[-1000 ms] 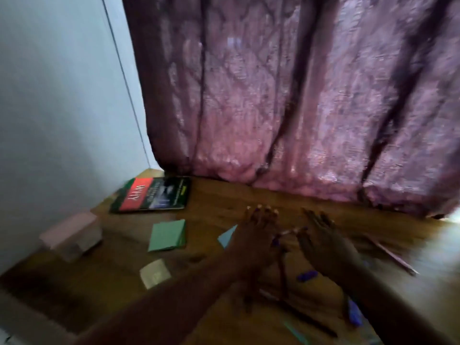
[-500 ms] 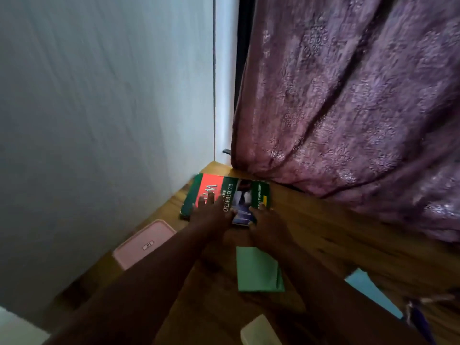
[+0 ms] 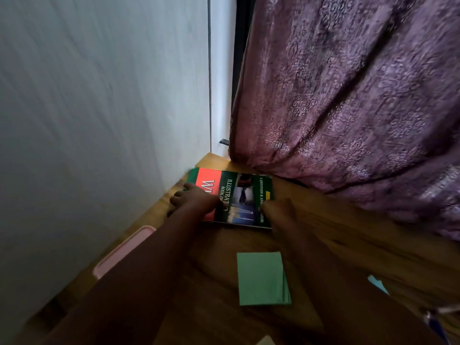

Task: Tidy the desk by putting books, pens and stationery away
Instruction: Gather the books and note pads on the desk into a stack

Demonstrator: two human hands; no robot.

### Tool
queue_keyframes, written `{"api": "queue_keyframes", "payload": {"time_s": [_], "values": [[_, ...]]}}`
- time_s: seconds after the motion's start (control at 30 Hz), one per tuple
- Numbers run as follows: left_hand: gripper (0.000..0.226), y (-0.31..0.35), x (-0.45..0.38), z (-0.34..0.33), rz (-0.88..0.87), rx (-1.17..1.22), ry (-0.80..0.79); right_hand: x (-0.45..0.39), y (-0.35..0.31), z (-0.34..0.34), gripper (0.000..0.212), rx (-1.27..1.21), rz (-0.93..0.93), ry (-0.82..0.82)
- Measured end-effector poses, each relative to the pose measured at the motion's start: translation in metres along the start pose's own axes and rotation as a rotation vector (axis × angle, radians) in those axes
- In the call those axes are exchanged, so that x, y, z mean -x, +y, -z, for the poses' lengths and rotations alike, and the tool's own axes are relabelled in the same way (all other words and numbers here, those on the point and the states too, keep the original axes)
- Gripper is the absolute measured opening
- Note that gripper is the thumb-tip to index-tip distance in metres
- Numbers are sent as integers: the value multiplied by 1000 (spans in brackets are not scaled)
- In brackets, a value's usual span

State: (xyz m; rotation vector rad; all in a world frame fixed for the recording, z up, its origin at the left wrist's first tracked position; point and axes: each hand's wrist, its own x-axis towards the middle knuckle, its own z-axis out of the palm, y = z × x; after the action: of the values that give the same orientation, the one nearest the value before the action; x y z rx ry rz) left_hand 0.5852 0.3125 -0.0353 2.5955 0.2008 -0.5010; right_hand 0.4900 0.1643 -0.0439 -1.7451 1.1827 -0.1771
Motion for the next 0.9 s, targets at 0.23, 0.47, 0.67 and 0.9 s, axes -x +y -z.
{"api": "queue_keyframes", "payload": {"time_s": [0.23,0.47,0.67,0.9], "values": [[99,6,2,29,-63,500,-221,-8,-9,43,17,-619,-310,-365],[22,27,82,0,-42,886,-651,30,0,47,33,-1106,-204,-305],[11,35,121,-17,-71,1126,-697,57,34,132,16,-1131,-146,-208],[30,63,172,-45,-297,896,-996,96,121,261,19,-971,-75,-192]]}}
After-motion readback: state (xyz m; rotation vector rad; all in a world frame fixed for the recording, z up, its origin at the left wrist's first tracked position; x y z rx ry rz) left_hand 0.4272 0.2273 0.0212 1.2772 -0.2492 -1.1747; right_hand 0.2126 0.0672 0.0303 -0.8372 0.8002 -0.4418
